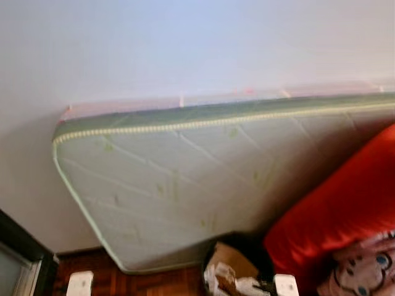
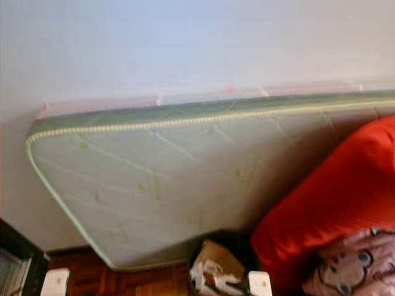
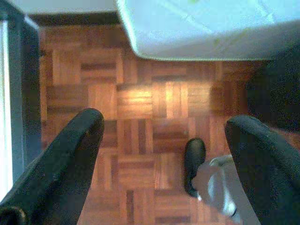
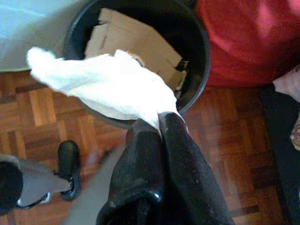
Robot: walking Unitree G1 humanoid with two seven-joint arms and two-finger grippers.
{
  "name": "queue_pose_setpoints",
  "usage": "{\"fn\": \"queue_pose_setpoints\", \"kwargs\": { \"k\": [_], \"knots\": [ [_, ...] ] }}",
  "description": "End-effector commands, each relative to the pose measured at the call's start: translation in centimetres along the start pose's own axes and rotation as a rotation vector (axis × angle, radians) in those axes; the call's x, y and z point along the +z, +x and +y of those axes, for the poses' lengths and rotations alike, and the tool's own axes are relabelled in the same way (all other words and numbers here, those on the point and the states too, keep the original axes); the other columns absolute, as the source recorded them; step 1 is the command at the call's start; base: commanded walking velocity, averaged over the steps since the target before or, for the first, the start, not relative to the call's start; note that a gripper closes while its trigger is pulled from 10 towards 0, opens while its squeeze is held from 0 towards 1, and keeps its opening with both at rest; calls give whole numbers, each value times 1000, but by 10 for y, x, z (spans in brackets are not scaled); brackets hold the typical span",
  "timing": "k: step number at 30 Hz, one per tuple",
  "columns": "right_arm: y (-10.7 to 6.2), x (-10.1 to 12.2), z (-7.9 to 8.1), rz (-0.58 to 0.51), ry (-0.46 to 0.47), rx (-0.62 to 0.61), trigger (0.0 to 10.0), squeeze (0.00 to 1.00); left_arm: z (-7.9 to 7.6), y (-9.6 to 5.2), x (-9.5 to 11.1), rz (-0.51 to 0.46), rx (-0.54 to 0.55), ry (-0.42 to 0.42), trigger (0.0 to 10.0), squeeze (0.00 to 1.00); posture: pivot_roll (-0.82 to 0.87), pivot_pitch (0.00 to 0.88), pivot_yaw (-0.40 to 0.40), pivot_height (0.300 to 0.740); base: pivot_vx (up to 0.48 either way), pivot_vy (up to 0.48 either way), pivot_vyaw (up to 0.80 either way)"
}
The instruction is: Clean up the room
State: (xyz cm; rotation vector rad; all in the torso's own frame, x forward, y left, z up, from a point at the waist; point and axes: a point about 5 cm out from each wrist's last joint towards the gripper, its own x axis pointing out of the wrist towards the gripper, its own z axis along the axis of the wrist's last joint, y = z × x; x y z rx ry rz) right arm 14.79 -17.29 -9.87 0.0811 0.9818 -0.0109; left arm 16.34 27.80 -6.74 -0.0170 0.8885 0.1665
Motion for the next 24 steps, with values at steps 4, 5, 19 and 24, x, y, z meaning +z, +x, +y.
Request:
{"fn": "queue_pose_setpoints", "kwargs": {
  "k": [4,5,19,24],
  "knots": [
    [-2,-4,-7,8,12,-24,10000,0,-5,0,-3,11,-14,-3,10000,0,40,0,-29,726,0,0,0],
    [-2,-4,-7,7,12,-24,10000,0,-5,0,-3,10,-13,-3,10000,0,40,0,-29,726,0,0,0],
    [-3,15,-6,-168,30,20,10000,0,-6,1,5,-91,19,-69,10000,0,49,0,-38,726,0,0,0],
    [-2,30,-4,-244,25,45,10000,0,-5,0,10,-145,47,-104,10000,0,60,0,-51,726,0,0,0]
  ]
}}
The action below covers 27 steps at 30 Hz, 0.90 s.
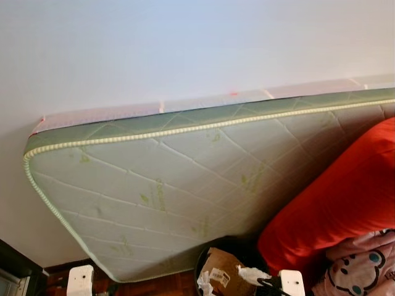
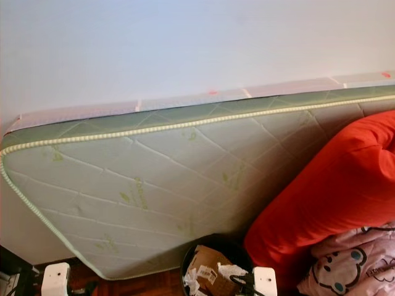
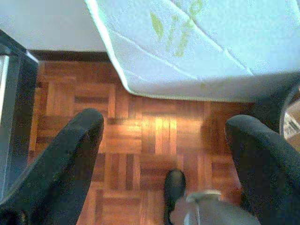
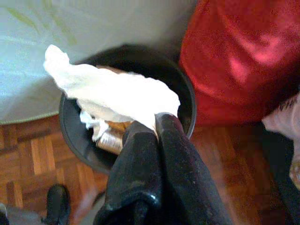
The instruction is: Clean up the room
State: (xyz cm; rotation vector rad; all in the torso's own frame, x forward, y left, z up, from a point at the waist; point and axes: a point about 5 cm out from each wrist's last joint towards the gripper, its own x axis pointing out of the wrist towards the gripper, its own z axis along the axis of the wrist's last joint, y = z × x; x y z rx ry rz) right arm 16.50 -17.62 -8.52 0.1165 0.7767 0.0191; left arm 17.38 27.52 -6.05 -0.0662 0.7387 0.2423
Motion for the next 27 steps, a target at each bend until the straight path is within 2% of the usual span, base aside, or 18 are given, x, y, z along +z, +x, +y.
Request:
{"fn": "queue_pose_setpoints", "kwargs": {
  "k": [1,2,3,4,5,6,10,13,16,20,21,22,24,27],
  "knots": [
    [25,86,17,-242,-30,44,10000,0,-2,0,2,-38,6,-5,10000,0,57,0,-50,726,0,0,0],
    [29,108,23,-300,-33,56,10000,0,-2,0,3,-54,8,-2,10000,0,58,0,-50,726,0,0,0],
    [30,121,26,-333,-28,62,10000,0,-25,11,30,-124,-10,22,10000,0,60,0,-50,726,0,0,0],
    [30,124,25,-345,-19,63,10000,0,-59,23,71,-236,-41,67,10000,0,62,0,-47,726,0,0,0],
    [30,124,25,-345,-19,63,10000,0,-59,23,71,-236,-41,67,10000,0,62,0,-47,726,0,0,0],
    [30,125,26,-354,-22,69,10000,0,-71,24,89,-297,-61,100,10000,0,58,0,-42,726,0,0,0],
    [29,131,29,-396,-54,105,10000,0,-89,22,105,-399,-136,106,10000,0,50,0,-36,726,0,0,0],
    [27,130,28,-417,-57,109,10000,0,-90,19,110,-456,-155,80,10000,0,42,0,-34,726,0,0,0],
    [25,127,23,-440,-38,85,10000,0,-85,16,112,-515,-136,75,10000,0,45,0,-34,726,0,0,0],
    [20,122,13,-470,-19,20,10000,0,-73,12,114,-561,-77,82,10000,0,54,0,-34,726,0,0,0],
    [18,121,9,-486,-7,-1,10000,0,-65,11,112,-568,-34,97,10000,0,55,0,-32,726,0,0,0],
    [18,121,9,-486,-7,-1,10000,0,-65,11,112,-568,-34,97,10000,0,55,0,-32,726,0,0,0],
    [16,119,4,-500,10,-20,10000,0,-50,8,110,-580,24,98,10000,0,59,0,-36,726,0,0,0],
    [15,116,2,-505,-10,-10,10000,0,-40,4,105,-595,41,91,10000,0,71,0,-48,726,0,0,0]
  ]
}}
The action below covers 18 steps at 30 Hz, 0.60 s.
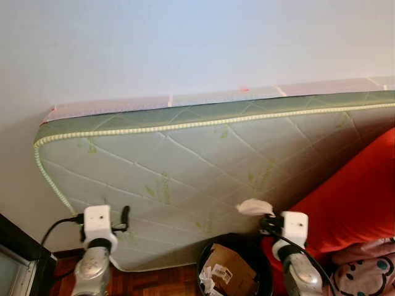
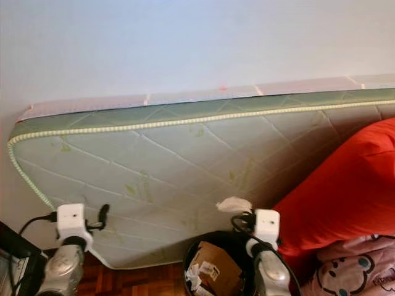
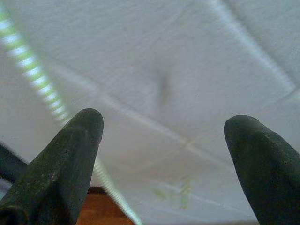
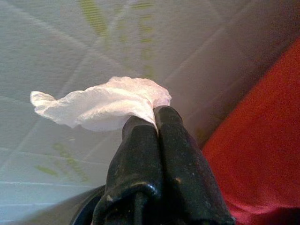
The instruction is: Clean up the room
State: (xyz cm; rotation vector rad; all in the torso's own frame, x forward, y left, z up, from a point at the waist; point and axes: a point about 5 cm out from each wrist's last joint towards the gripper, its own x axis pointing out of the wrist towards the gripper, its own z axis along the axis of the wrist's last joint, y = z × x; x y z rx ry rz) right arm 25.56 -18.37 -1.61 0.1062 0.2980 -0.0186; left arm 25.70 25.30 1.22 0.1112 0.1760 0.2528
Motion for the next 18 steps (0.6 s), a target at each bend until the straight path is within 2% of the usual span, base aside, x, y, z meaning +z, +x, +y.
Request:
{"fn": "queue_pose_setpoints", "kwargs": {
  "k": [1,4,7,9,11,18],
  "knots": [
    [-1,3,-1,-30,-5,7,10000,0,-3,-4,1,-32,-37,-33,10000,0,77,0,-46,726,0,0,0],
    [-3,2,-4,-38,4,9,10000,0,-10,-9,2,-61,-89,-27,10000,0,90,0,-43,726,0,0,0],
    [-5,2,-3,-49,-22,29,10000,0,-11,-10,3,-73,-80,-79,10000,0,82,0,-46,726,0,0,0],
    [-6,3,-5,-61,-7,9,10000,0,-12,-10,2,-70,-89,-97,10000,0,84,0,-61,726,0,0,0],
    [-5,5,-9,-70,54,-46,10000,0,-18,-9,2,-62,-120,-88,10000,0,82,0,-67,726,0,0,0],
    [-7,5,-8,-84,7,-3,10000,0,-25,-7,10,-96,-146,-83,10000,0,75,0,-56,726,0,0,0]
  ]
}}
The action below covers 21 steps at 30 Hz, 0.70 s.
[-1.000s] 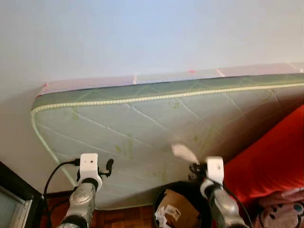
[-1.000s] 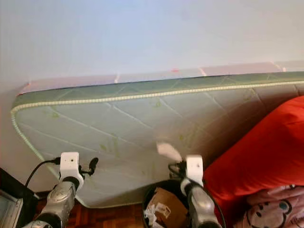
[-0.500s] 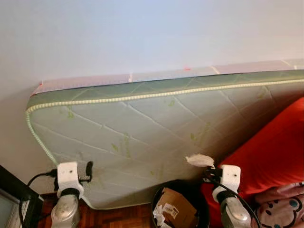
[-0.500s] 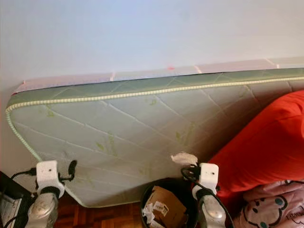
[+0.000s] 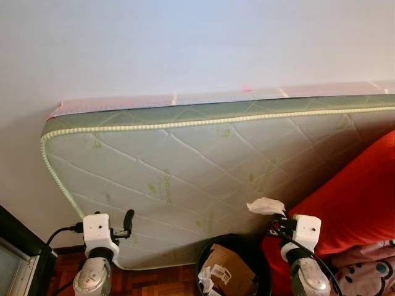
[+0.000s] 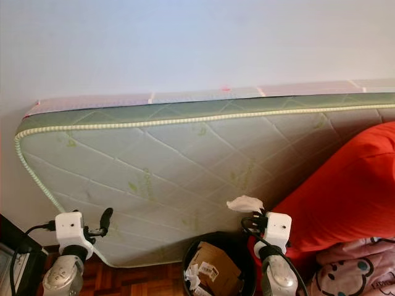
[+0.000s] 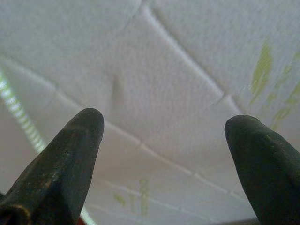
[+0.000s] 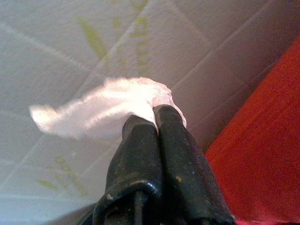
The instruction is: Clean up the room
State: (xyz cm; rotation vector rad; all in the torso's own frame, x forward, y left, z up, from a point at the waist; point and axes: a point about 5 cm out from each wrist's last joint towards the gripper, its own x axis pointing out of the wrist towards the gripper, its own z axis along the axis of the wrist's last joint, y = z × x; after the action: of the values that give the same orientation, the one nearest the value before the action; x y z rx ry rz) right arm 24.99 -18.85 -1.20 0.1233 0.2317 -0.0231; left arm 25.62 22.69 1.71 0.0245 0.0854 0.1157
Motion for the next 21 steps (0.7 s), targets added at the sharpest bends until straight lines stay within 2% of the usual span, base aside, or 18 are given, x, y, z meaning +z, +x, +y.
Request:
{"fn": "queue_pose_setpoints", "kwargs": {
  "k": [1,4,7,8,9,13,18,21],
  "knots": [
    [-1,2,-6,-13,-3,-17,10000,0,0,2,3,-7,-8,1,10000,0,76,0,-53,726,0,0,0],
    [-1,0,-1,-11,33,-11,10000,0,1,3,7,-21,-37,5,10000,0,66,0,-26,726,0,0,0],
    [-2,0,5,-12,-13,39,10000,0,-7,6,14,-47,-109,22,10000,0,64,0,-20,726,0,0,0],
    [-1,2,2,-20,-17,25,10000,0,-14,7,17,-56,-163,37,10000,0,65,0,-20,726,0,0,0],
    [-1,2,2,-20,-17,25,10000,0,-14,7,17,-56,-163,37,10000,0,65,0,-20,726,0,0,0],
    [0,4,-8,-23,22,-61,10000,0,-30,10,23,-86,-267,86,10000,0,65,0,-30,726,0,0,0],
    [-3,1,-7,-16,33,-61,10000,0,-38,10,28,-111,-288,74,10000,0,73,0,-42,726,0,0,0],
    [-4,0,-6,-11,7,-44,10000,0,-39,6,26,-111,-292,69,10000,0,77,0,-54,726,0,0,0]
  ]
}}
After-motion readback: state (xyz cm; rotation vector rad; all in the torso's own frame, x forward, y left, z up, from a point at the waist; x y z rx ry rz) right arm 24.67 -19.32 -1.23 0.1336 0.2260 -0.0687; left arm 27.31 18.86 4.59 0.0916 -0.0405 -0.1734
